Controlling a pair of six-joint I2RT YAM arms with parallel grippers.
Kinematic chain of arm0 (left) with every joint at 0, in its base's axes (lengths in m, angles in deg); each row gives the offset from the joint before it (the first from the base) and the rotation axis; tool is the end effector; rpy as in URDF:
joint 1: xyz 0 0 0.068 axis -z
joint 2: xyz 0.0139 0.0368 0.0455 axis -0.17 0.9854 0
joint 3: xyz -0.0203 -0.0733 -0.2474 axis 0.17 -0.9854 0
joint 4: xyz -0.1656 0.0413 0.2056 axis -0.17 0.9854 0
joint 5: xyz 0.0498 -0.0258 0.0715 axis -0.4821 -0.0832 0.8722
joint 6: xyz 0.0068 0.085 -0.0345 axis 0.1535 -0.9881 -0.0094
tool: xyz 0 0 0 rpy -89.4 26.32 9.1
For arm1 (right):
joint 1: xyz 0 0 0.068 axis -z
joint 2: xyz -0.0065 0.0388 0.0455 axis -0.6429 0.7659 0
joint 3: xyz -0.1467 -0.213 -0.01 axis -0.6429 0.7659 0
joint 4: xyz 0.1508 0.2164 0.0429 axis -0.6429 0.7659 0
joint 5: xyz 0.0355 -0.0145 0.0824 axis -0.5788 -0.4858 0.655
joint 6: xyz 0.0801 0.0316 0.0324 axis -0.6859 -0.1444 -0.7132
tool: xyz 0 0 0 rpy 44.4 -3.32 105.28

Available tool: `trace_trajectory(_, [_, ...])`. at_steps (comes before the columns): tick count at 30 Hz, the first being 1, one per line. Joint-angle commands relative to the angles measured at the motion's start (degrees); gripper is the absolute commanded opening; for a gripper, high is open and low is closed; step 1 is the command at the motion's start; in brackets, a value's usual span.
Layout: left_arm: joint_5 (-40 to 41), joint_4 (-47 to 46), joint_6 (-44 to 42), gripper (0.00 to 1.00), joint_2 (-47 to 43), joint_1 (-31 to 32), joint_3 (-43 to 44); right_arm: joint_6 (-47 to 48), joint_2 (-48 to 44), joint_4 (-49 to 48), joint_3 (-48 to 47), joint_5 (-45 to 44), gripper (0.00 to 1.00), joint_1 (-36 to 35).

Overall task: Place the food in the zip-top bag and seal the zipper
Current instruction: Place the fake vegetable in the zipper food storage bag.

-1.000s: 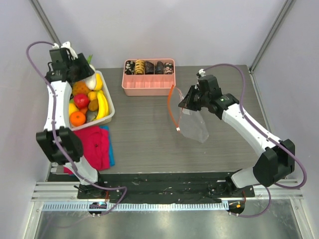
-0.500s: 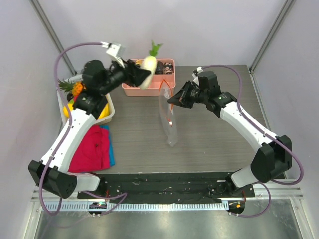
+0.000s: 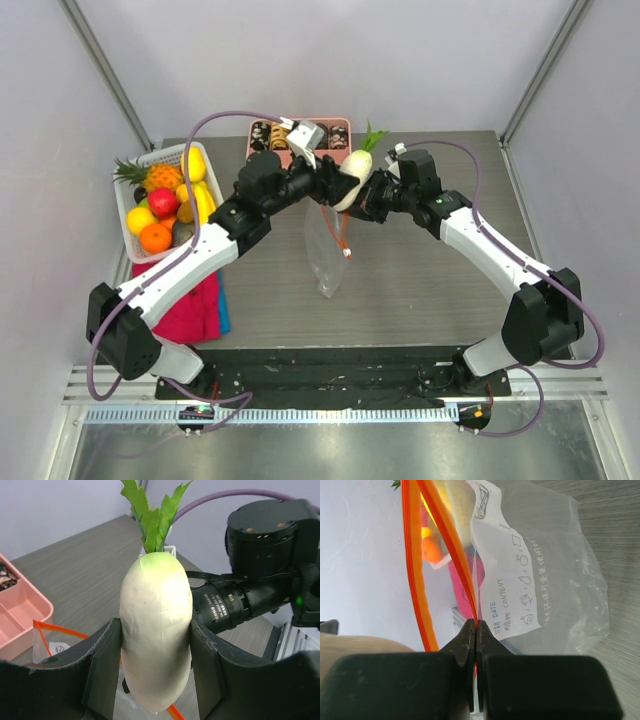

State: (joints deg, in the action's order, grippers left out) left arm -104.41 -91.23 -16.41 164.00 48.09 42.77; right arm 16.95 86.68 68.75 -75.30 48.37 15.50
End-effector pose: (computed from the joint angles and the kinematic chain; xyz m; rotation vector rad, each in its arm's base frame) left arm 0.2950 -0.2610 0.3854 0.5112 1.5904 -0.9700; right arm 0.3281 0.1936 0.2782 0.3227 2.3353 1.3187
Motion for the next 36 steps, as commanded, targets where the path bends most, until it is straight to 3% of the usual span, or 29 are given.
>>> trace_trajectory(1, [7.0, -7.5, -0.9, 0.00, 1.1, 1.4, -1.9, -0.6, -1.8, -2.7, 0.0, 1.2, 0.01, 0.4])
trace_trajectory(9, [14.0, -7.1, -4.2, 0.00, -1.6, 1.2, -9.1, -2.2, -2.6, -2.7, 2.0, 1.9, 0.01, 2.6])
trace_trajectory(14, [8.9, -3.0, -4.1, 0.01, -4.5, 1.3, -9.9, -2.6, -2.7, -2.7, 2.7, 1.3, 0.01, 2.8])
trace_trajectory(18, [6.1, 1.8, -2.5, 0.12, -6.5, 1.4, -9.9, -2.6, -2.9, -3.0, 2.9, 0.7, 0.01, 3.1])
trace_trajectory(28, [5.9, 14.6, 0.7, 0.21, -8.5, 1.9, -8.1, -1.9, -4.0, -4.0, 2.6, 0.6, 0.01, 3.2])
trace_trajectory(30, [6.8, 15.0, 1.3, 0.26, -8.4, 1.9, -8.1, -2.3, -4.2, -4.7, 2.8, 1.1, 0.01, 3.2])
trace_trajectory(32, [7.2, 15.4, 1.8, 0.40, -8.3, 1.9, -7.8, -2.3, -4.6, -5.0, 3.1, 1.4, 0.01, 3.2])
trace_trajectory(34, [7.0, 15.9, 2.0, 0.44, -8.5, 1.9, -7.7, -2.1, -4.8, -4.9, 3.4, 1.2, 0.01, 3.2])
trace_trajectory(36, [6.6, 15.6, 2.1, 0.60, -9.7, 1.8, -8.1, -1.9, -5.3, -4.9, 3.6, 1.2, 0.01, 3.2])
